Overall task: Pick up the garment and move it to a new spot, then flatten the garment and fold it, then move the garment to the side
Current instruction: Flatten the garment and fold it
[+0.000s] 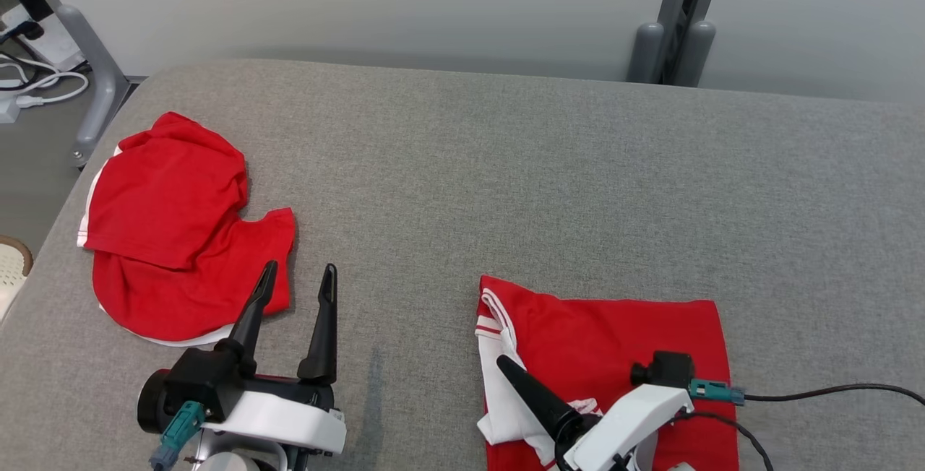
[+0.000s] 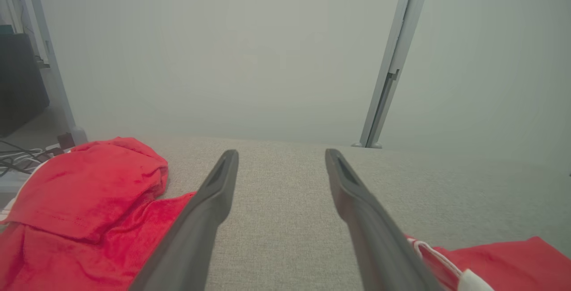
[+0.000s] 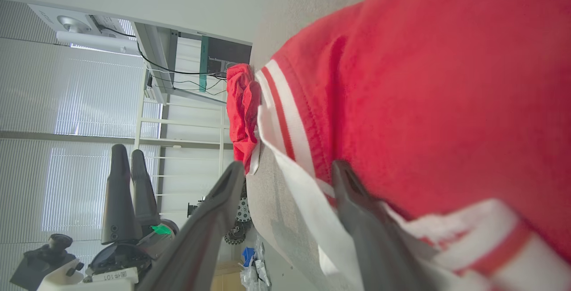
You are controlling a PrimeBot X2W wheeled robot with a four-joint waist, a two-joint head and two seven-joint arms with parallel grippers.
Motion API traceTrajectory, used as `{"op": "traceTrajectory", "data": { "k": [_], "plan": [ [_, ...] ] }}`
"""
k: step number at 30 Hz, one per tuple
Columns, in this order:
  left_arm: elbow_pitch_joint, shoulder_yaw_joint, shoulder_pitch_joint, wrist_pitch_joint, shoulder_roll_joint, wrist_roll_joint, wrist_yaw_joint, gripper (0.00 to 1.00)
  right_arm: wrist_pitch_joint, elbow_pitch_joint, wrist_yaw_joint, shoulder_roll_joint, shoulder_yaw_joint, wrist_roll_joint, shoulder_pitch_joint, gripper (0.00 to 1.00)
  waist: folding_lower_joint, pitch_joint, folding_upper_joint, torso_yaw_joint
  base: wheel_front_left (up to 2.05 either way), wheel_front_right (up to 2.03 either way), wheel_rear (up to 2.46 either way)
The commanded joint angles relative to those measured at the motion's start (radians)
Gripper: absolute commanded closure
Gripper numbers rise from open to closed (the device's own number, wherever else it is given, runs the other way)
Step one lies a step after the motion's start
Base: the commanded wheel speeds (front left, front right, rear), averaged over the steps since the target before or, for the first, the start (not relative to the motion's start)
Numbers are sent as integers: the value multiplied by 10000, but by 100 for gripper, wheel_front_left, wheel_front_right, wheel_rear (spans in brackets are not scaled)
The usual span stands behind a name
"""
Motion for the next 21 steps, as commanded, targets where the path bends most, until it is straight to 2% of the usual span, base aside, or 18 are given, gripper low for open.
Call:
{"op": "traceTrajectory", "data": {
  "k": [1,8,13,16,21],
  "plan": [
    [24,10,21,-33,28,-70,62,0,-93,3,22,-66,172,106,-184,0,0,-27,0,50,0,0,0],
    [47,-81,81,-33,31,-130,101,0,-37,-339,22,-64,1017,552,-451,0,0,-139,0,137,0,0,0],
    [49,-91,124,-33,30,-167,154,0,-289,-711,22,-70,1306,469,-660,0,0,-227,0,144,0,0,0],
    [79,-47,160,-33,30,-168,166,0,-448,-823,22,-76,1213,367,-759,0,0,-331,0,105,0,0,0],
    [62,93,354,-33,30,-71,103,0,-623,-1006,22,-261,85,-142,-1133,0,0,-620,0,-123,0,0,0]
  ]
}}
